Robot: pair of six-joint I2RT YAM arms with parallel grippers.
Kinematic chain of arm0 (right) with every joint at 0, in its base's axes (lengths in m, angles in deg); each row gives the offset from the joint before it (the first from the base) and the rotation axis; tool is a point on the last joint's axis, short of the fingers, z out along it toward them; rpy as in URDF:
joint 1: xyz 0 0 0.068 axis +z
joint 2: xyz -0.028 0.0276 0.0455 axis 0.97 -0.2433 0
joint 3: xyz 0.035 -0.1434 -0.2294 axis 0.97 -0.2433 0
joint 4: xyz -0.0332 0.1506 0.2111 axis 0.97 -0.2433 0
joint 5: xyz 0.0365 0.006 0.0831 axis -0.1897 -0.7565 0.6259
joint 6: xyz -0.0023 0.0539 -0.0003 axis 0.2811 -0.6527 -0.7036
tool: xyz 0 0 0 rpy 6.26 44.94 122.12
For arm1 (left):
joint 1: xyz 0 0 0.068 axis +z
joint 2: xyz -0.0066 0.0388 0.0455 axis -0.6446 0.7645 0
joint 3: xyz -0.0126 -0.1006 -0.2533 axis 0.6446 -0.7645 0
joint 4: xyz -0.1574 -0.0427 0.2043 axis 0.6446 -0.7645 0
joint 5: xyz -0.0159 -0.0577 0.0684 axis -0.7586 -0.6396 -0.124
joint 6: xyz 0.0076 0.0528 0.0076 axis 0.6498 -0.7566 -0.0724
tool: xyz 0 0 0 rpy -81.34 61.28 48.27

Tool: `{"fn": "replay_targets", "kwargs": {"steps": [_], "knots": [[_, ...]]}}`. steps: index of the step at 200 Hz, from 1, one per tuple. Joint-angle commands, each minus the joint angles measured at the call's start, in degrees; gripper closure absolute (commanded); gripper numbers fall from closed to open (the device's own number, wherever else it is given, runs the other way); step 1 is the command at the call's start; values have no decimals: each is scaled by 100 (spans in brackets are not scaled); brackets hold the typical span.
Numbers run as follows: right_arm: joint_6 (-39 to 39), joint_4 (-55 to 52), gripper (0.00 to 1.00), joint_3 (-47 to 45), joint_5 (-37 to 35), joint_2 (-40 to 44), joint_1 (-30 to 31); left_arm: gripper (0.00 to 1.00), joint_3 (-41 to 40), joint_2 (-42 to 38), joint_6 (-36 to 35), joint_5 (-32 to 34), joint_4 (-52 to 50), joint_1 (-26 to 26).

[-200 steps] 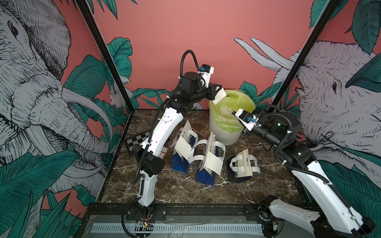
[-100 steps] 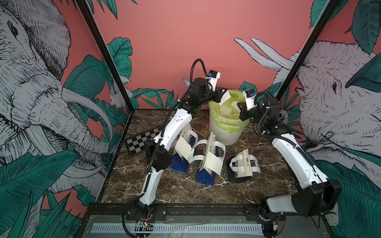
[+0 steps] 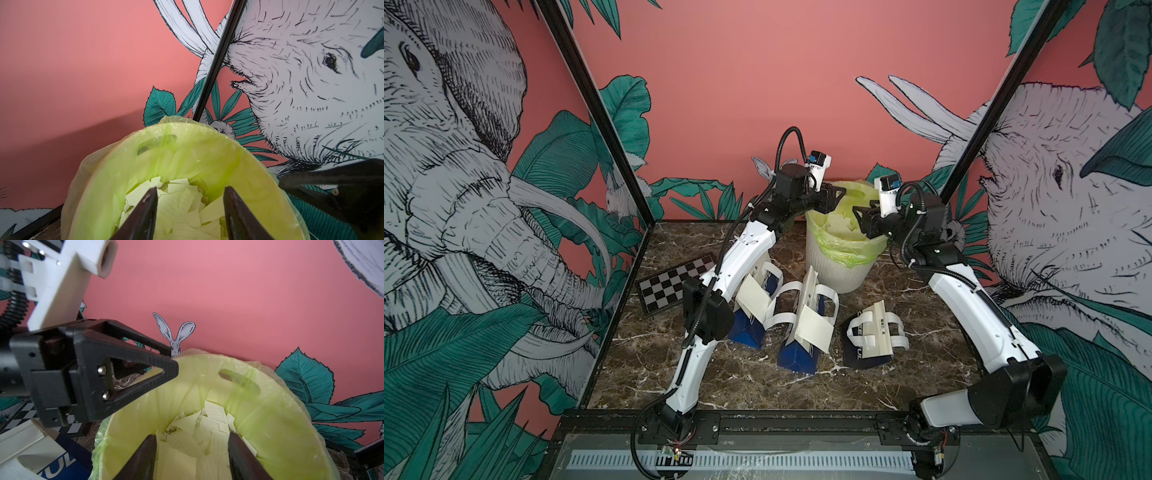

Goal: Shred takeout receipts and throw away
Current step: Place the takeout receipt in the trash bin.

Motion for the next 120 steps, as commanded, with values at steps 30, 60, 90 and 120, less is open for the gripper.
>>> {"fn": "replay_targets", "kwargs": {"steps": [30,60,90,120], "knots": [[-548,-534,42,244,-107,484,-14,46,143,-1020,-184,523,-825,-31],[-1257,-849,38,6,-88,1053,7,45,-97,-1656,-364,526,-1600,-34],[-2162,-1229,41,-267,-104,1654,178,45,-818,-2529,-489,704,-2500,-58],[-2437,-1814,41,-491,-362,2028,927,45,-2098,-3485,-704,853,-3185,-428]]}}
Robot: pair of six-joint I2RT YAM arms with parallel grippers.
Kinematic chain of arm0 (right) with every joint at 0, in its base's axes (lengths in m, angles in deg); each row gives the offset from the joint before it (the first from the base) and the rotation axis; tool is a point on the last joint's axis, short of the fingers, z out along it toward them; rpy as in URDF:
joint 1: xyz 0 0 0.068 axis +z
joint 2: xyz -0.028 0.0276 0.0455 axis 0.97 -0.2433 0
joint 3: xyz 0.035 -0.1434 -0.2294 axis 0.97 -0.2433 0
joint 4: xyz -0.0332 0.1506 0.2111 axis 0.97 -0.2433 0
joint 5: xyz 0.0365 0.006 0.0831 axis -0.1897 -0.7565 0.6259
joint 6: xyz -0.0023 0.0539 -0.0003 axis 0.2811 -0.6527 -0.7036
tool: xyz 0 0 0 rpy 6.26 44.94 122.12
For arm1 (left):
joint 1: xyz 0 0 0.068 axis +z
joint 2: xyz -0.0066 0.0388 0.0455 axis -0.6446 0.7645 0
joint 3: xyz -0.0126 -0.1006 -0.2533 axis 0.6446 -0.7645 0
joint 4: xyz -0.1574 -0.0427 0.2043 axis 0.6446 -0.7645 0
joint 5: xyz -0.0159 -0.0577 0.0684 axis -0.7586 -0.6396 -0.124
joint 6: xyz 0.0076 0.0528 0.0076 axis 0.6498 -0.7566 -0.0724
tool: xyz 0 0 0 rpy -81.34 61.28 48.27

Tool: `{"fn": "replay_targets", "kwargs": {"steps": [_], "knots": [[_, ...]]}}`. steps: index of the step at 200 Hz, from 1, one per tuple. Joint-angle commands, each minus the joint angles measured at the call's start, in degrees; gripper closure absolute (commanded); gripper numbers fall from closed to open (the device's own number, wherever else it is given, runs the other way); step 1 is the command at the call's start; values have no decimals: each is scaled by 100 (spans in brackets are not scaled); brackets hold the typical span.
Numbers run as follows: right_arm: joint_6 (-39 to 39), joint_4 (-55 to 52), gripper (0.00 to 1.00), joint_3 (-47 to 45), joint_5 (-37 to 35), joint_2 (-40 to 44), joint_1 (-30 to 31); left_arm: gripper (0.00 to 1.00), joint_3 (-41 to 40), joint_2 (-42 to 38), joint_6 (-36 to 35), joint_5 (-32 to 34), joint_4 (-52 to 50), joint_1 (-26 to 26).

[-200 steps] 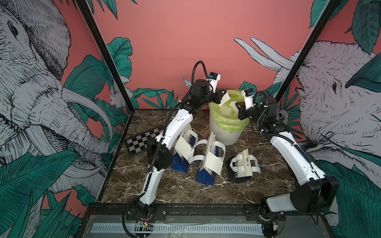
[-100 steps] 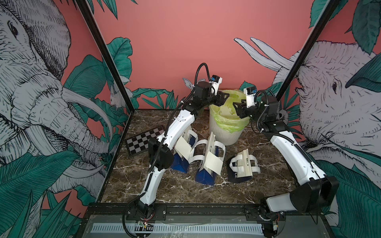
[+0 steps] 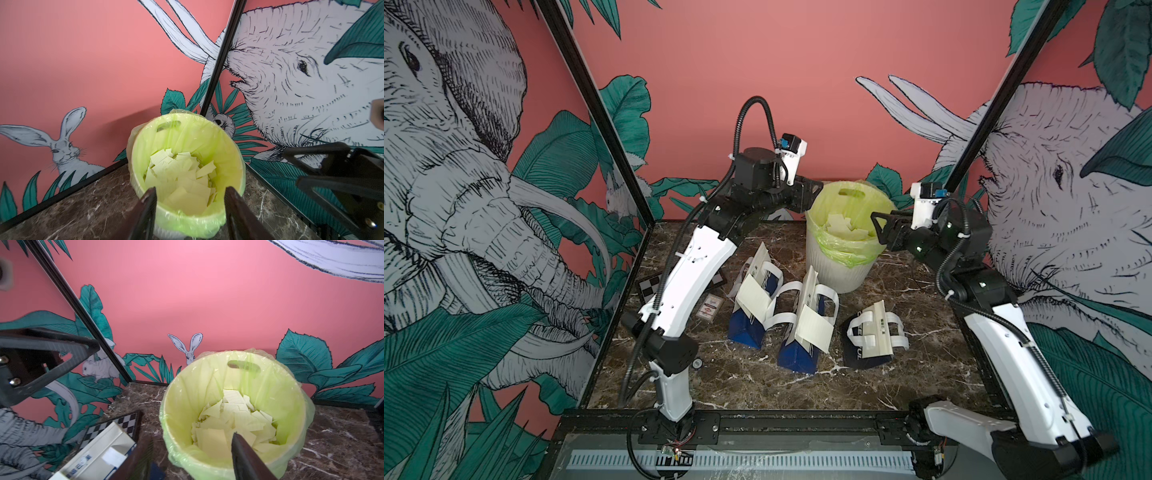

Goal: Shred takeout receipts and throw away
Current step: Place the takeout receipt in the trash bin, then pick up the takeout bag from the center of the board.

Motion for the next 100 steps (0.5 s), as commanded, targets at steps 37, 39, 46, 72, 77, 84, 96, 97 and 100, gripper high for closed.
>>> {"fn": "replay_targets", "kwargs": {"steps": [37,39,46,72,77,84,96,97,100], "knots": [[-1340,-688,42,-948,-522,675,1313,47,-2578,-1458,135,394,-1324,-579],[-1400,-684,42,-986,-525,710,1338,47,-2699,-1503,165,380,-1296,-581],[-1547,-671,43,-1147,-538,822,1413,47,-3040,-1664,279,327,-1197,-598],[-2019,-975,44,-1489,-748,1184,1672,45,-3814,-2004,591,-14,-772,-691],[-2103,-1023,44,-1522,-777,1221,1724,45,-3887,-2016,636,-61,-716,-710],[-2211,-1094,44,-1526,-822,1244,1807,45,-3967,-2017,689,-101,-642,-727],[-2433,-1184,44,-1526,-838,1238,1964,45,-4010,-1976,766,-52,-596,-722],[-2448,-1187,45,-1526,-840,1234,1977,45,-4010,-1971,780,-49,-592,-722],[-2511,-1215,46,-1526,-836,1225,2021,45,-4010,-1955,810,-39,-574,-722]]}}
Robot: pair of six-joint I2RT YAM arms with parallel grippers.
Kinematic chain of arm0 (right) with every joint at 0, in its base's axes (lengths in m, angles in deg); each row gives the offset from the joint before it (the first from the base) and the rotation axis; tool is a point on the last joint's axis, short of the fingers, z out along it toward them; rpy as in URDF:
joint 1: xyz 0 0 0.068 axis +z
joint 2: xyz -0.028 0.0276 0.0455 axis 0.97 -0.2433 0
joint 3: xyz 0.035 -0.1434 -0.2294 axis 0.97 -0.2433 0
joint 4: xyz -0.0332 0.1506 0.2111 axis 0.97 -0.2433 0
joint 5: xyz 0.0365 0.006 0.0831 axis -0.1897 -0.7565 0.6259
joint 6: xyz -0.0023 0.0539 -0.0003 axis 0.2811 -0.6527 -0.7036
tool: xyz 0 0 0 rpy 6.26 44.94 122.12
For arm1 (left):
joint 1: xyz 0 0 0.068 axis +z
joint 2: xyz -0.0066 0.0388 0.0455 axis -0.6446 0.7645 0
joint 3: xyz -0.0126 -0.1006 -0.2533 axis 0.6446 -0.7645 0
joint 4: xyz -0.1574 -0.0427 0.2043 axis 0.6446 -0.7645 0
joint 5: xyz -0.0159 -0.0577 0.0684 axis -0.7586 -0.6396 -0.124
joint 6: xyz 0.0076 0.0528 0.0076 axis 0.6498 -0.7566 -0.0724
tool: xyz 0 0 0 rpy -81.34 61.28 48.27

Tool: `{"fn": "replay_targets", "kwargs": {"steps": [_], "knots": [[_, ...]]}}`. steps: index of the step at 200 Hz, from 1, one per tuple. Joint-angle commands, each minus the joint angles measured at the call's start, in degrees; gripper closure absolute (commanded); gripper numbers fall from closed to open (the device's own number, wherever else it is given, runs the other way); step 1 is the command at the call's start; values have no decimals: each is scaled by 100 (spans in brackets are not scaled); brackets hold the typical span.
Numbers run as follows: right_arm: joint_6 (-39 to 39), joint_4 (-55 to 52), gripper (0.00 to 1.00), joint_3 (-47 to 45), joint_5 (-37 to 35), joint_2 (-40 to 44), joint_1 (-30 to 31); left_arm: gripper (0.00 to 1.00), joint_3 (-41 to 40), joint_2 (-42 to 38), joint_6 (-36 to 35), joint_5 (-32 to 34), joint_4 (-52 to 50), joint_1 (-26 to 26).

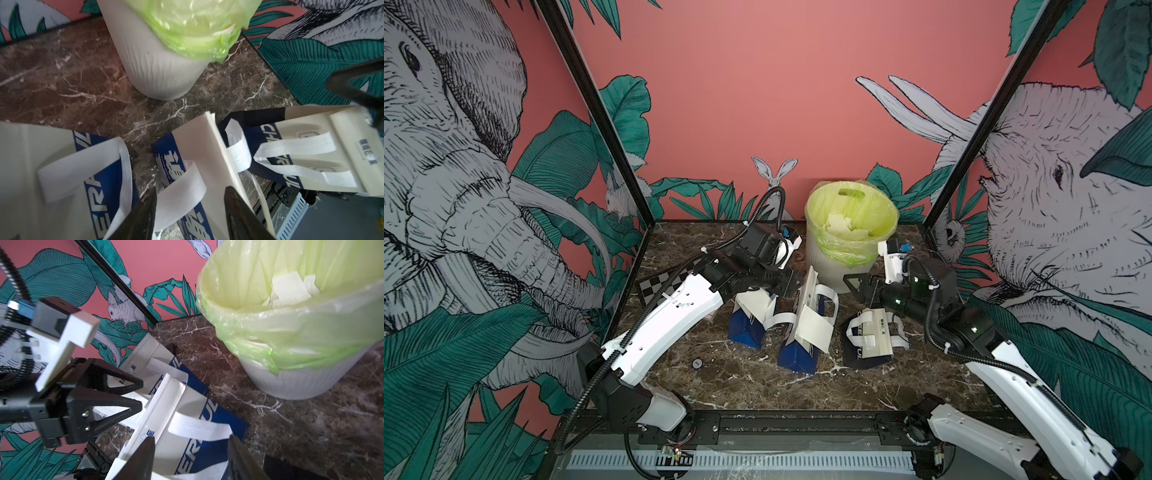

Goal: Shred takeout receipts and throw away
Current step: Pick up the takeout bag from the center of the board.

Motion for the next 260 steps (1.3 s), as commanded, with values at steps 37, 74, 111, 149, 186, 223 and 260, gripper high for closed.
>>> {"fn": "replay_targets", "kwargs": {"steps": [37,74,111,149,186,223,260], "knots": [[-1205,-199,47,43,-638,-38,1035,44,-103,-239,567,-147,467,-65],[-1490,-349,46,111,-1190,-151,1705,37,-104,-651,535,472,491,-64],[-1753,-675,45,207,-1625,-197,2346,35,-299,-629,688,-603,799,-164],[-2103,-647,42,-140,-1660,-130,2528,35,-305,-377,611,-364,526,-319],[-2268,-378,40,-482,-1690,8,2538,41,-304,-160,588,-198,429,-405],[-2359,-121,35,-750,-1711,93,2538,52,-692,-89,836,-451,813,-408],[-2187,-72,31,-604,-1685,40,2533,78,-710,-48,967,-468,927,-408]]}}
